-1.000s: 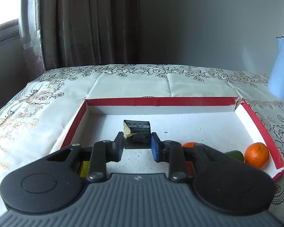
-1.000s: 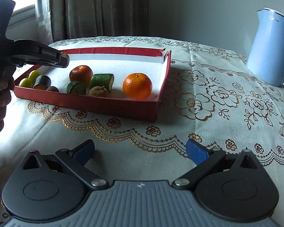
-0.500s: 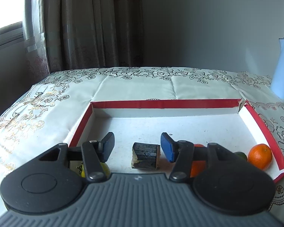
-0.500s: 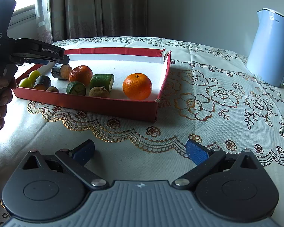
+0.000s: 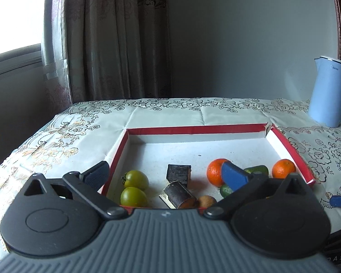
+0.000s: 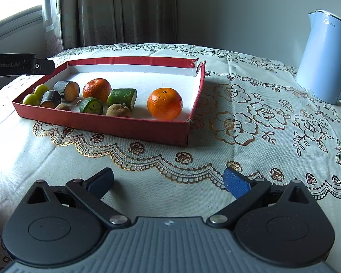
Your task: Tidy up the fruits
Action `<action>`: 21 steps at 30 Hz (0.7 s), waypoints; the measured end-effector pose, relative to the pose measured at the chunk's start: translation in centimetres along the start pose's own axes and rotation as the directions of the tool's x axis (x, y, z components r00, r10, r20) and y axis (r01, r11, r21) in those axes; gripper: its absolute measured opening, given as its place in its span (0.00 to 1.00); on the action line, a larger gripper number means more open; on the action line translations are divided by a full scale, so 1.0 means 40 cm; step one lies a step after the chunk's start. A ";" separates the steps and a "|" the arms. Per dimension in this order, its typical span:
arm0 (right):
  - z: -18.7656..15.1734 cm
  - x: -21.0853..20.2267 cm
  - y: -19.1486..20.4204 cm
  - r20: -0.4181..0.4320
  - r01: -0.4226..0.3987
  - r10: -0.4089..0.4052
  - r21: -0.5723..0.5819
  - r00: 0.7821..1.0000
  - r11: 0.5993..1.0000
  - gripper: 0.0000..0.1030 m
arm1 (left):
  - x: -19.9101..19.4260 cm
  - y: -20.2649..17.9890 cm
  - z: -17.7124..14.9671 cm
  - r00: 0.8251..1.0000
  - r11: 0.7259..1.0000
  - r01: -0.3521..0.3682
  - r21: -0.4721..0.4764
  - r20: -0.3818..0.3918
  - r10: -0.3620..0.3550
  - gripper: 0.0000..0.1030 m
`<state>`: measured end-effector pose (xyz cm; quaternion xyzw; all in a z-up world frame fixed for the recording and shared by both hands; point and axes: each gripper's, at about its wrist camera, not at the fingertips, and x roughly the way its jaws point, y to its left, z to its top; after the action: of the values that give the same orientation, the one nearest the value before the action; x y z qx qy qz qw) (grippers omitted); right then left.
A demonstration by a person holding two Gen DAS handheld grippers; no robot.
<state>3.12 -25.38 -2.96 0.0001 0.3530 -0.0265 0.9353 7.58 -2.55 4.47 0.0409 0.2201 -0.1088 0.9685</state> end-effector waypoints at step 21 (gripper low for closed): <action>-0.002 -0.163 0.135 0.286 0.107 -0.107 0.014 0.952 0.994 1.00 | -0.144 0.045 -0.076 1.000 0.998 -0.005 -0.068 -0.026 0.003 1.00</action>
<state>-1.56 -19.66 1.18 -0.0237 0.2136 -0.0765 0.9736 1.64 0.70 4.29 0.0096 0.2360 -0.0987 0.9667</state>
